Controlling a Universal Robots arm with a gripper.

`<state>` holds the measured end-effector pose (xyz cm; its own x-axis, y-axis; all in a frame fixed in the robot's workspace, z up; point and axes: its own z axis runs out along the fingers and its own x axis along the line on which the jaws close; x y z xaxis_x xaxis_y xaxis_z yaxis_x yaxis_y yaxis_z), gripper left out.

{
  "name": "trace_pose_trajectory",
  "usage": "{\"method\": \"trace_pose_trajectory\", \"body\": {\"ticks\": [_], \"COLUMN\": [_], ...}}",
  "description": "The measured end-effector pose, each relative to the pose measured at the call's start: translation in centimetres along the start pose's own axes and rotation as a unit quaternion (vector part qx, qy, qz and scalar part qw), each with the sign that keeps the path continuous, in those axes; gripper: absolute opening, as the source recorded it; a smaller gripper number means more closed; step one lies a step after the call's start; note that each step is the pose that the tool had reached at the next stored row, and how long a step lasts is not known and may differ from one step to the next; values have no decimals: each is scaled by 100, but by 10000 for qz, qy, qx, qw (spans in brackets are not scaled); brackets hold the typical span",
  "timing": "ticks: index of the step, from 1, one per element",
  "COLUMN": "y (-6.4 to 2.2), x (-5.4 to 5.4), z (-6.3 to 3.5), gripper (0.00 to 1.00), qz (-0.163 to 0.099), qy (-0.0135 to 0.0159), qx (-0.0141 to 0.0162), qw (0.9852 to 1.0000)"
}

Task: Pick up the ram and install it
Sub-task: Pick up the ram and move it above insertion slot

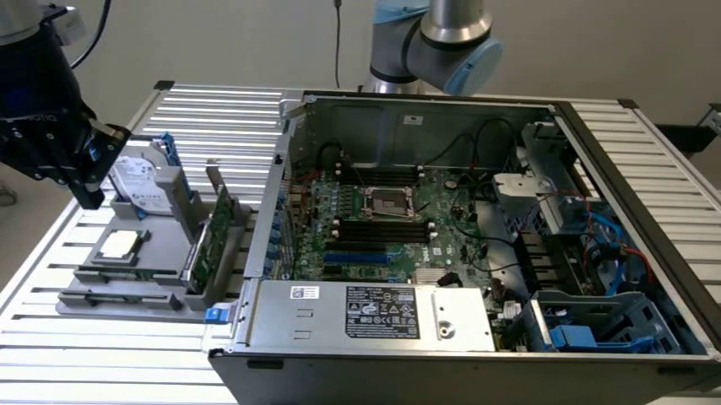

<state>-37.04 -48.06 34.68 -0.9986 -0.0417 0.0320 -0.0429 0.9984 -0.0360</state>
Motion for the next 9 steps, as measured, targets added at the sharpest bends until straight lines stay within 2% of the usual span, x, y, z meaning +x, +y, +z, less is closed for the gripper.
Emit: {"method": "trace_pose_trajectory", "body": {"ticks": [5,9], "y": [0,1], "x": [2,2], "z": [10,31], "gripper": [11,11], "qz": [-1,-313], "qy": [0,-18], "qx": [-1,-71], "qw": [10000,9995]}}
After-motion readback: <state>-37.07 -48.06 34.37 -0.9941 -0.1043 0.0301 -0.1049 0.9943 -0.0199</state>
